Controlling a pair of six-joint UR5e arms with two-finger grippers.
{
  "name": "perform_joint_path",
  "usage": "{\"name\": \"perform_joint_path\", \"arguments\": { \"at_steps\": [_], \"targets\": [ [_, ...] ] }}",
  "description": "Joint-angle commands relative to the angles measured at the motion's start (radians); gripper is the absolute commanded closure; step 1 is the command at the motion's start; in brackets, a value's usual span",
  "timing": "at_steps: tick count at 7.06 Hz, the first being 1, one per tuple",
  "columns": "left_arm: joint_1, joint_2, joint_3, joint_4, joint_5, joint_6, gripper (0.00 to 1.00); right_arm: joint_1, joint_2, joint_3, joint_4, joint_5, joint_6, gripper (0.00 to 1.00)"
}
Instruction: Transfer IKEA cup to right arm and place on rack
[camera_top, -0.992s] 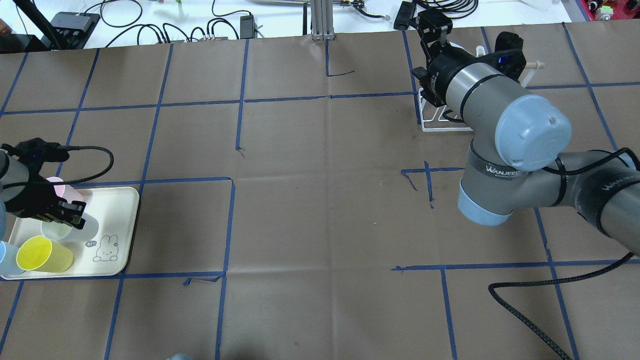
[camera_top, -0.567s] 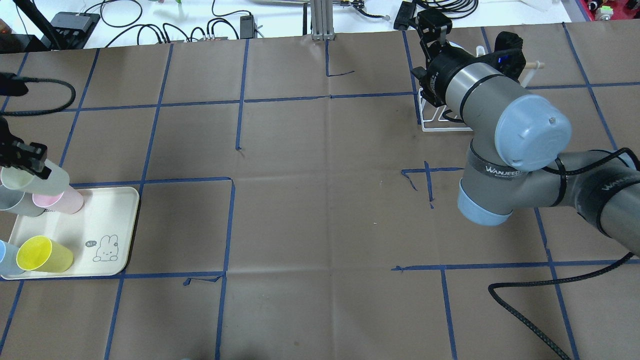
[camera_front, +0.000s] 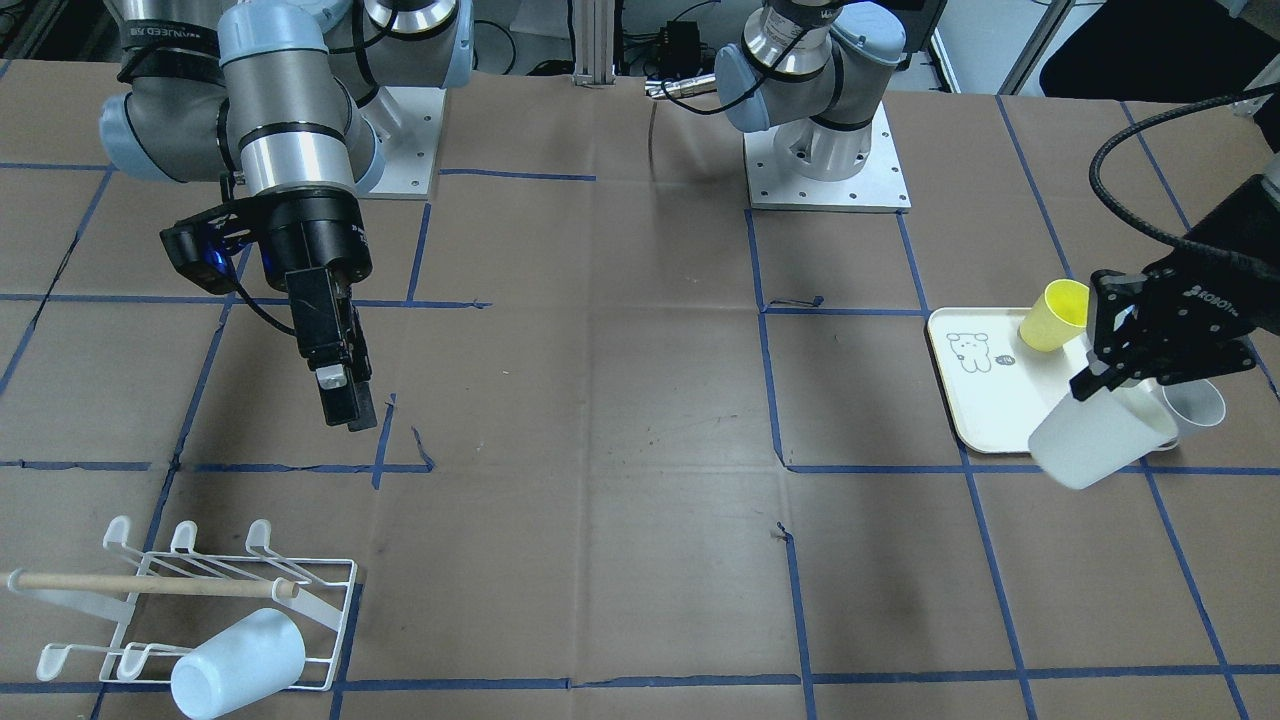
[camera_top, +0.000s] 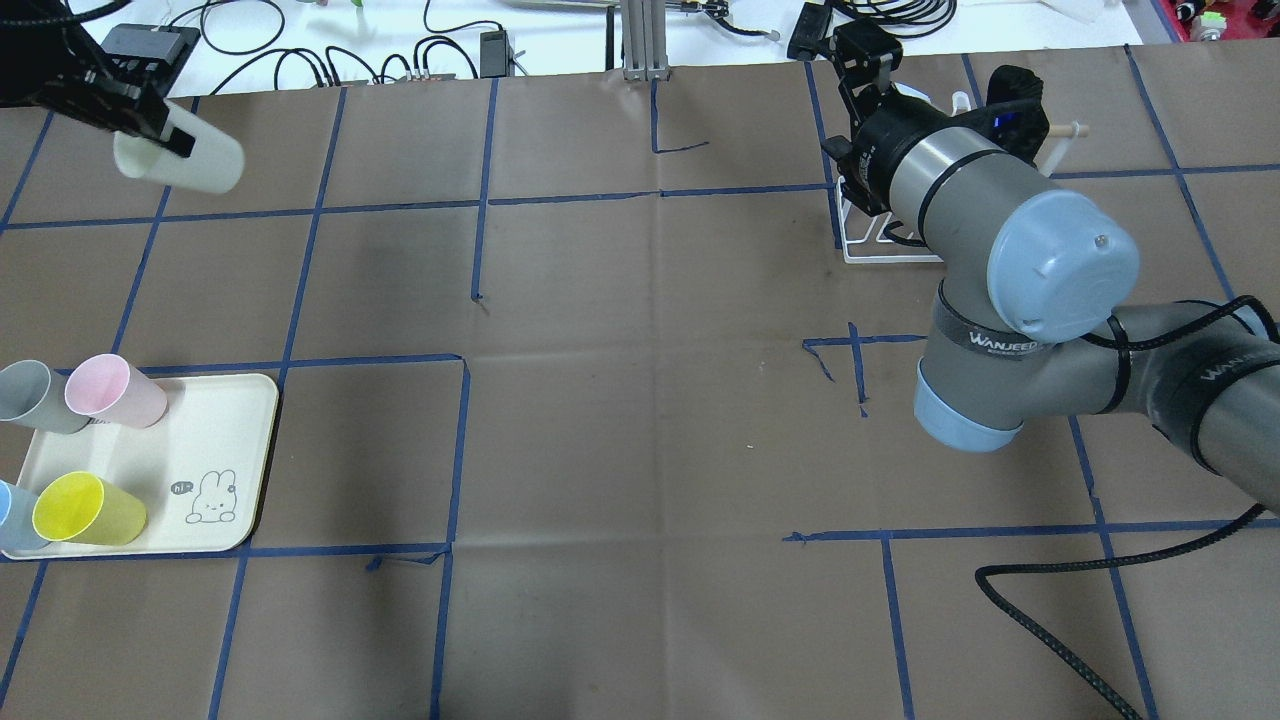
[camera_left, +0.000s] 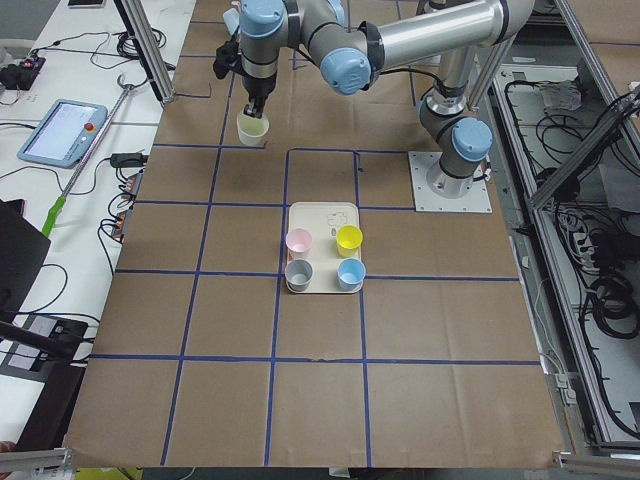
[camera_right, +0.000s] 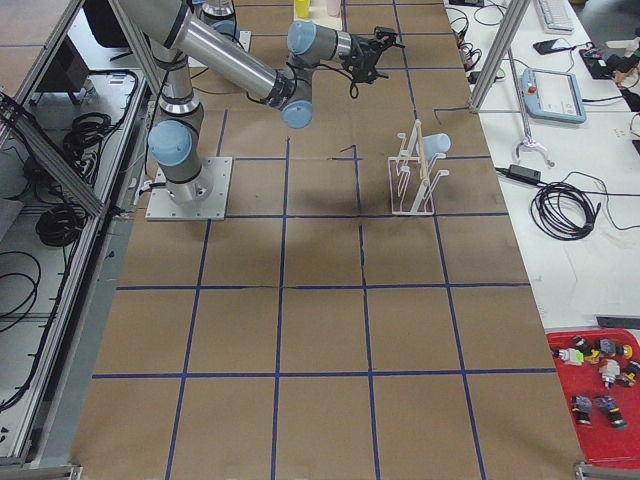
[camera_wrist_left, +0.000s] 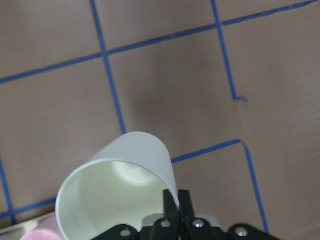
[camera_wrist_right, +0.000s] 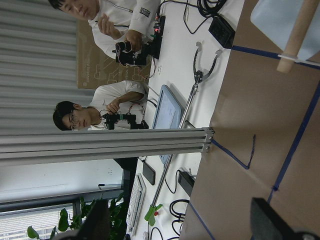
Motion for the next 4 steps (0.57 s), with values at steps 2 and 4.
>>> {"name": "perform_joint_path", "arguments": {
  "at_steps": [2,4],
  "targets": [
    [-0.068,-0.007,-0.147,0.254,-0.43,0.046,1.0,-0.001,0.003,-0.004,0.001,0.0,0.0,0.0],
    [-0.116,-0.017,-0.31,0.576,-0.621,0.042,1.0,-0.001,0.009,0.014,0.001,0.002,-0.002,0.0]
  ]
}}
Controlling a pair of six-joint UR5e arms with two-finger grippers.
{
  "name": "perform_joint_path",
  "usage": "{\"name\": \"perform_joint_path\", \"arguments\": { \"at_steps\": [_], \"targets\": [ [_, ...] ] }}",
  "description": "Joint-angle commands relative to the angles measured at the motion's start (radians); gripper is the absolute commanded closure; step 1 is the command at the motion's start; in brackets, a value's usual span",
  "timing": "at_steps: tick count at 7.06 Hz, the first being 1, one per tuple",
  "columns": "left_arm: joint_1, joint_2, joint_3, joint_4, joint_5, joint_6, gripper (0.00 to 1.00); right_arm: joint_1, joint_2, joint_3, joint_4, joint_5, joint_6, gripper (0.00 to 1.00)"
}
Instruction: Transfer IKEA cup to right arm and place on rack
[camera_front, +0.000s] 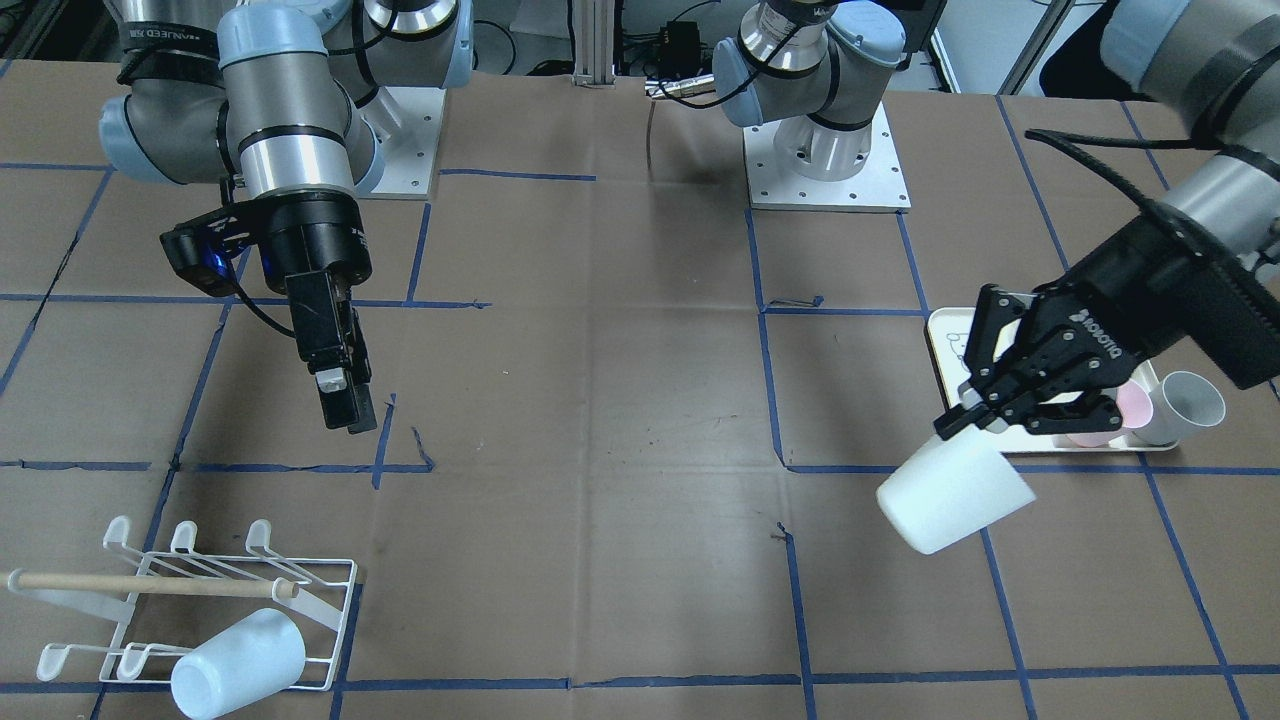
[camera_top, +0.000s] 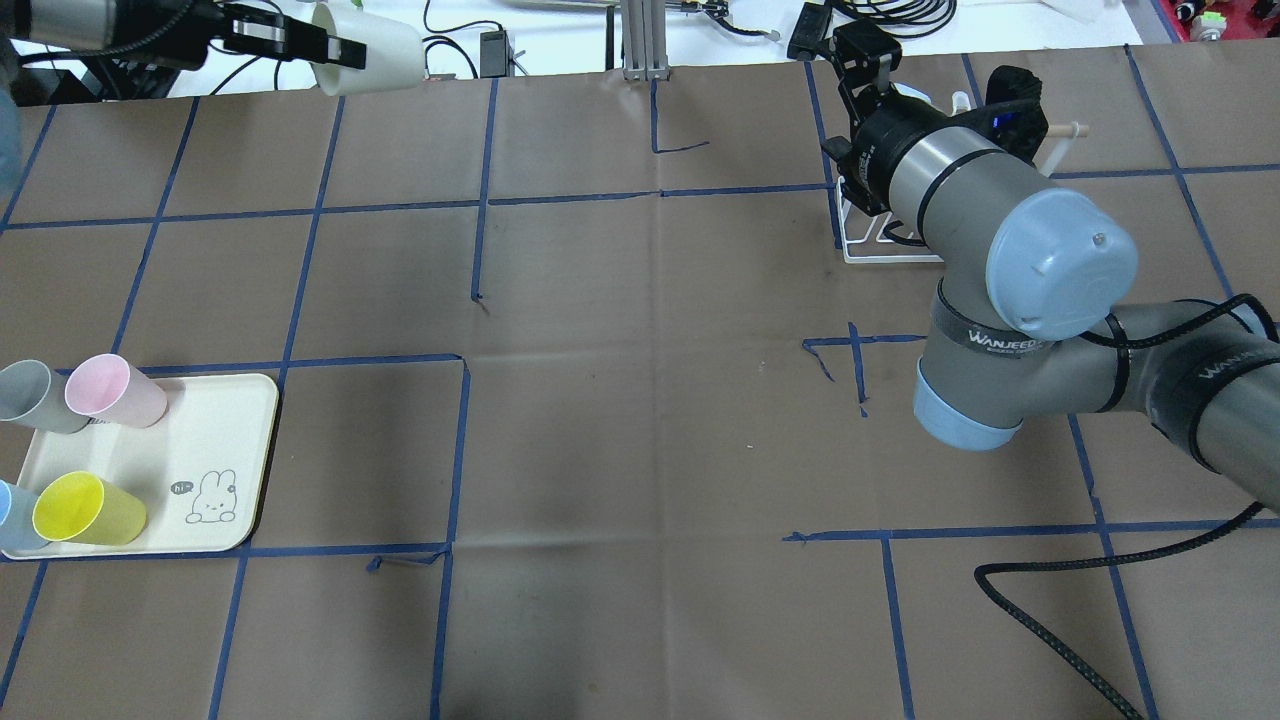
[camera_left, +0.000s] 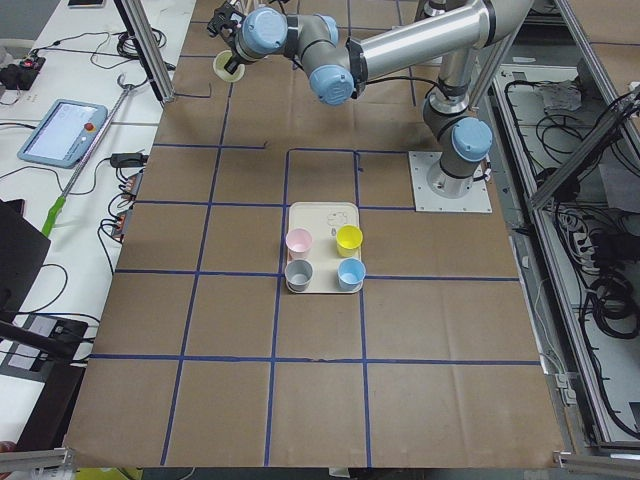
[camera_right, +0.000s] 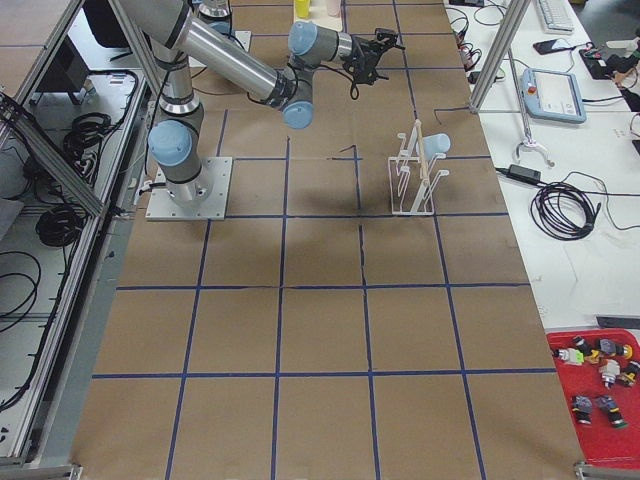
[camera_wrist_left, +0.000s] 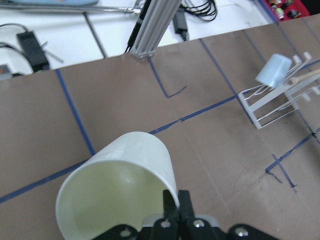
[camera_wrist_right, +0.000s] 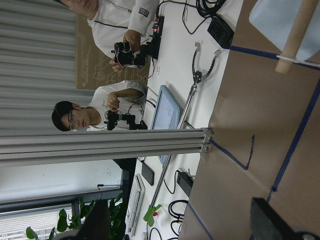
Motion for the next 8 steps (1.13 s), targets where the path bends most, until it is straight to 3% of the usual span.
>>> {"name": "perform_joint_path", "arguments": {
  "at_steps": [1,4,6,8],
  "targets": [
    [-0.033,-0.013,-0.163,0.293,-0.217,0.002,1.0,0.0,0.001,0.013,0.004,0.0,0.001,0.0],
    [-0.094,-0.056,-0.329,0.635,-0.304,0.004,1.0,0.0,0.003,0.019,0.009,0.011,0.006,0.0],
    [-0.135,-0.1,-0.337,0.748,-0.35,-0.008,1.0,0.0,-0.005,0.021,0.009,0.135,0.027,0.0],
    [-0.183,-0.103,-0.36,0.829,-0.356,-0.001,1.0,0.011,-0.013,0.025,0.009,0.134,0.148,0.0]
  ]
}}
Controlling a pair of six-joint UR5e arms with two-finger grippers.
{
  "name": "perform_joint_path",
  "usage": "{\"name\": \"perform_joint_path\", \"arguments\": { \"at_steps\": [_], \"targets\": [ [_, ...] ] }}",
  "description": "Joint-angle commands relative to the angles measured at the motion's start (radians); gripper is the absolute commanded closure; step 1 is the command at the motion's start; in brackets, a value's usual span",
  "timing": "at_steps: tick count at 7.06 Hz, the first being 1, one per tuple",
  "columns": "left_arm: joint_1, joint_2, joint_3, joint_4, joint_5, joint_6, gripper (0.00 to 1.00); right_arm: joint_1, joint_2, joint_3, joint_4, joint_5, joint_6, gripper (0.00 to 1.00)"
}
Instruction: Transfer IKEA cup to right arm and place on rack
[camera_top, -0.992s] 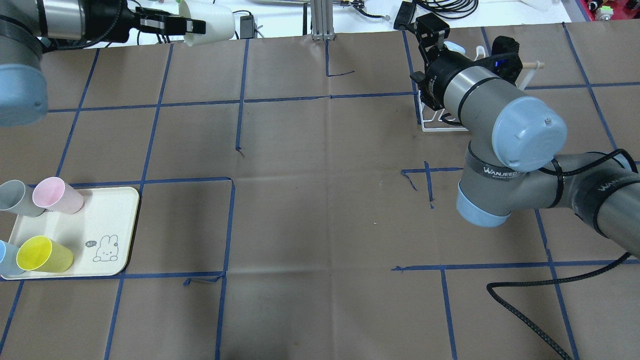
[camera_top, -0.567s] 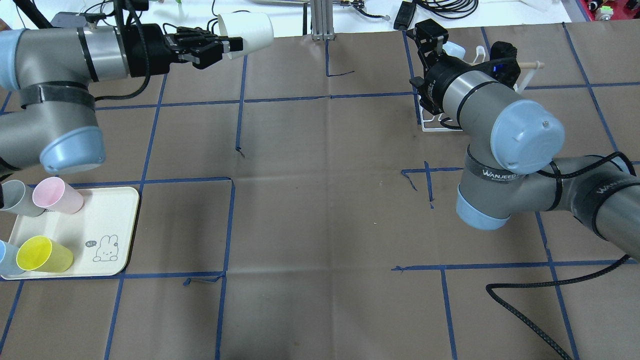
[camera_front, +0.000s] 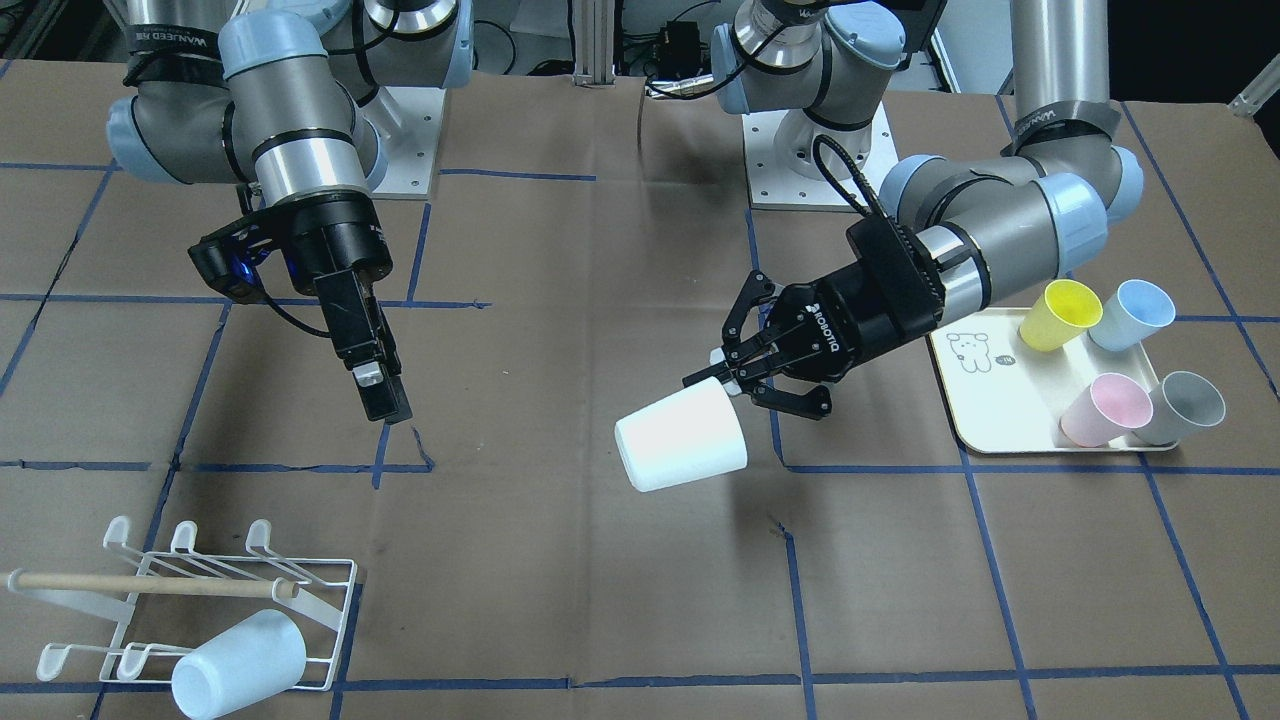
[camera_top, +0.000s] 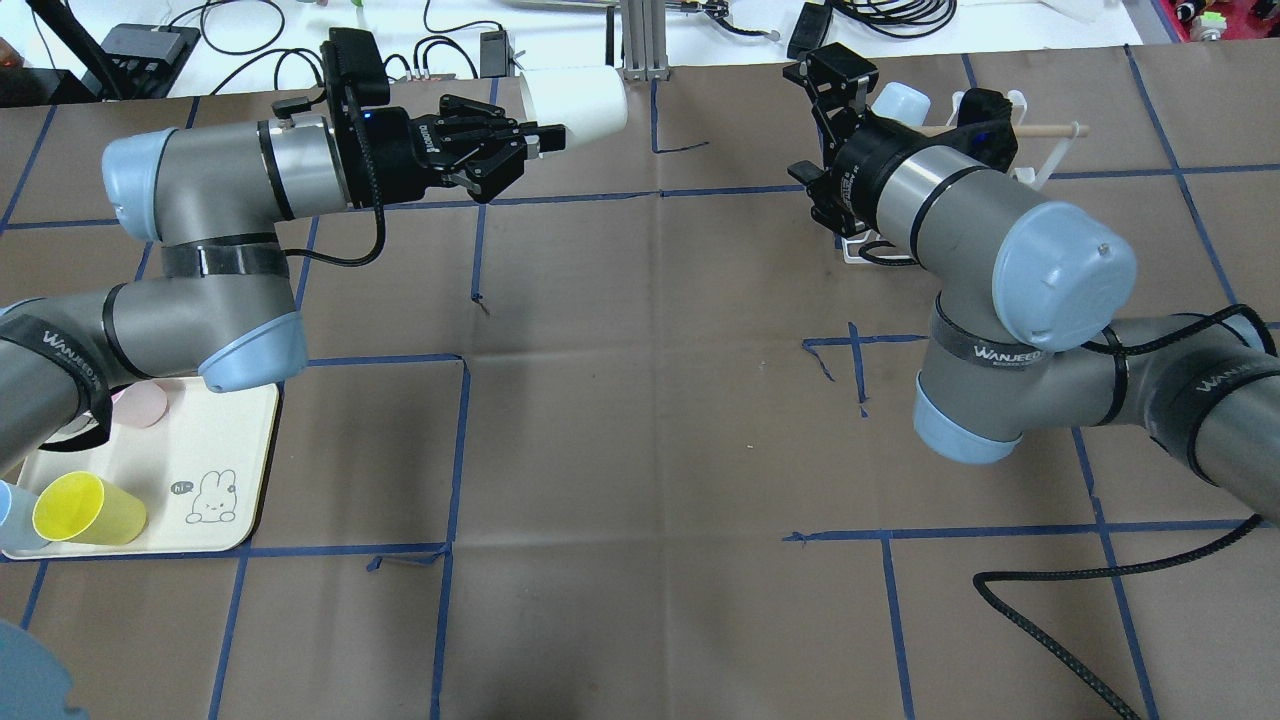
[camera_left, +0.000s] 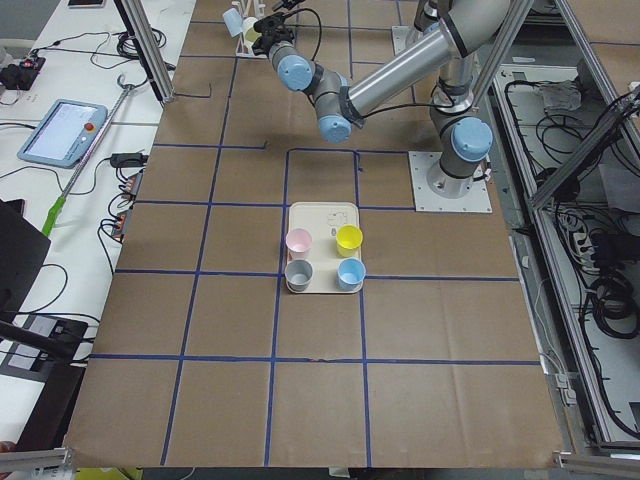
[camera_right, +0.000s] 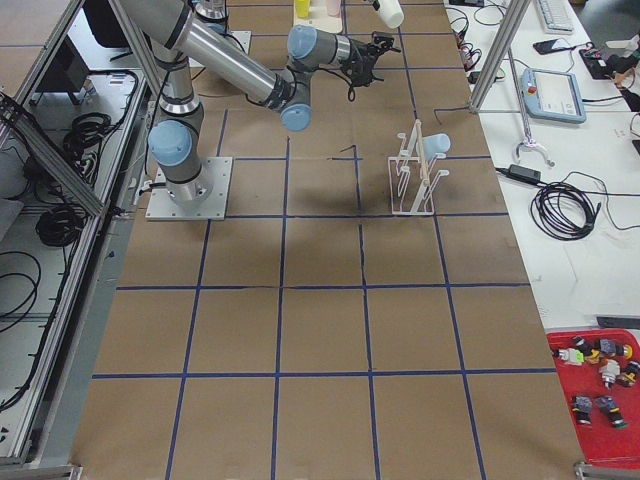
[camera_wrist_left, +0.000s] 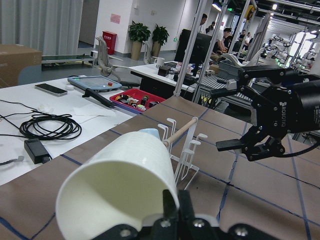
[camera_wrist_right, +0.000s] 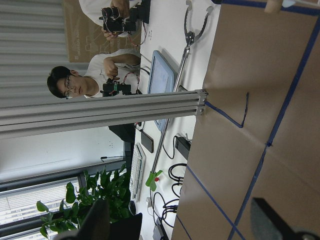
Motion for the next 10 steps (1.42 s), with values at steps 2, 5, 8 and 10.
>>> {"name": "perform_joint_path", "arguments": {
  "at_steps": [2,5,8,10],
  "targets": [
    [-0.048,-0.004,-0.084,0.161,-0.012,0.007,1.0,0.077,-0.003,0.002,-0.001,-0.012,0.085,0.01],
    [-0.083,-0.001,-0.089,0.187,0.004,-0.069,0.94,0.142,-0.003,0.001,-0.001,-0.07,0.173,0.01],
    [-0.137,-0.007,-0.09,0.268,0.072,-0.165,0.94,0.153,0.005,0.001,-0.001,-0.08,0.173,0.04],
    [-0.138,-0.005,-0.092,0.268,0.075,-0.166,0.94,0.156,0.005,0.001,-0.001,-0.08,0.174,0.04]
  ]
}}
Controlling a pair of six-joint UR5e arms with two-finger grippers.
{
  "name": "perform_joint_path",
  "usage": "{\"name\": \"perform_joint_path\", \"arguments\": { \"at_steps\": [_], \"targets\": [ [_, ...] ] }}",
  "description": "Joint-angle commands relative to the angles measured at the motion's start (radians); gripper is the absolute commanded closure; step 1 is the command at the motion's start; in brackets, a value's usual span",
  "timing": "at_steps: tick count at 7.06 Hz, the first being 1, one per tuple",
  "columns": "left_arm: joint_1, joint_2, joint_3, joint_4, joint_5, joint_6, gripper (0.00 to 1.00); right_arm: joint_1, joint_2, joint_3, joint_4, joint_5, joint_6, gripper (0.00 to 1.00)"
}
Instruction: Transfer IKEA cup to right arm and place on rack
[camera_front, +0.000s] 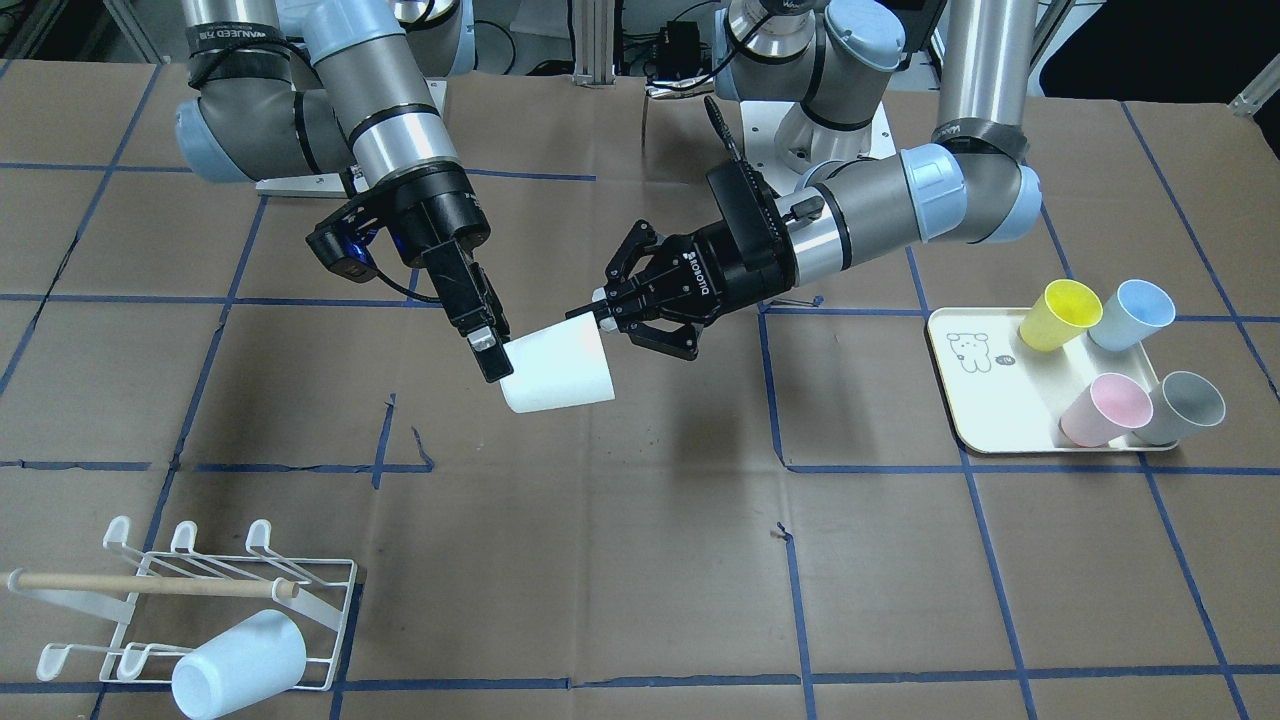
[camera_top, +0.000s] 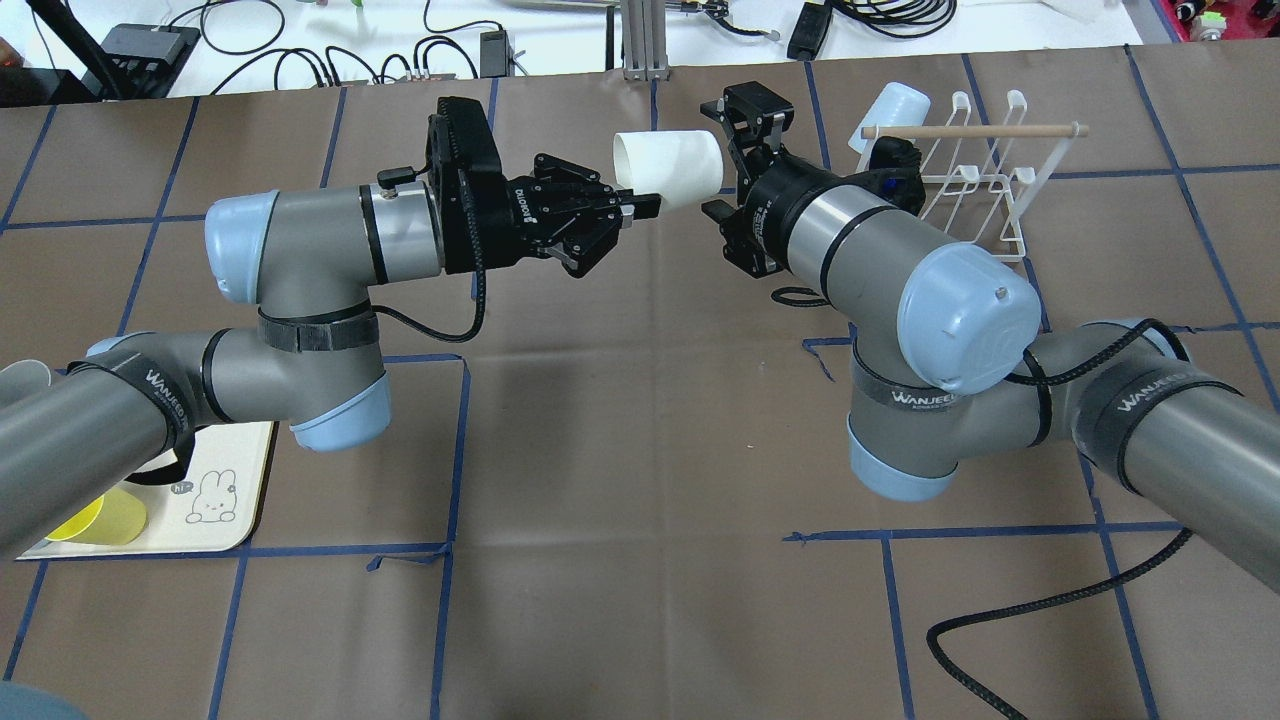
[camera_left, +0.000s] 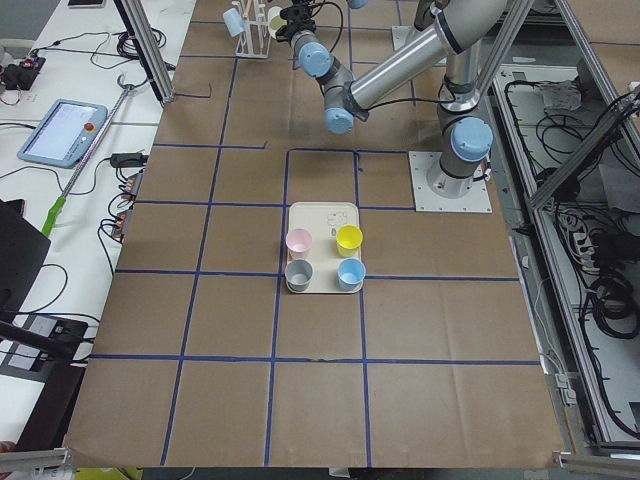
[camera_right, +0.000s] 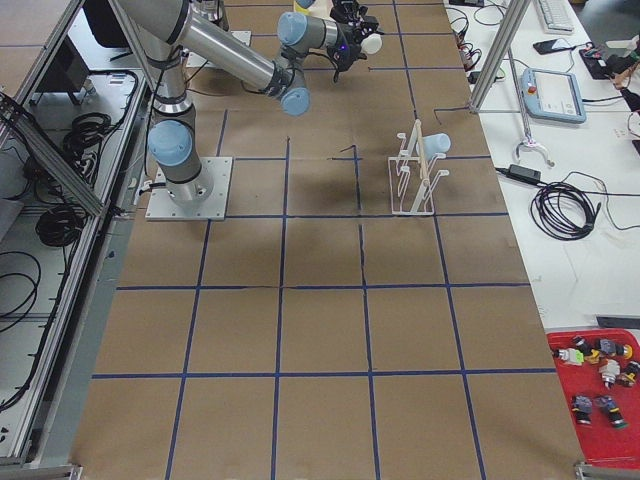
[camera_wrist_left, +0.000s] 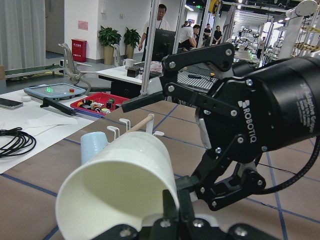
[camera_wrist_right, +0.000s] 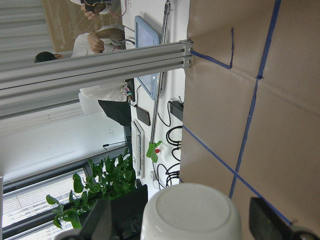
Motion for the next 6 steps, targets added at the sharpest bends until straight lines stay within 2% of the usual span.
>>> {"name": "perform_joint_path", "arguments": {
  "at_steps": [1,6],
  "targets": [
    [-0.005,0.002,-0.002,0.003,0.005,-0.005,0.94,0.006,0.005,-0.002,0.002,-0.001,0.001,0.04],
    [-0.005,0.004,-0.001,0.003,0.005,-0.019,0.94,0.026,0.023,-0.018,0.017,-0.001,0.0,0.03]
  ]
}}
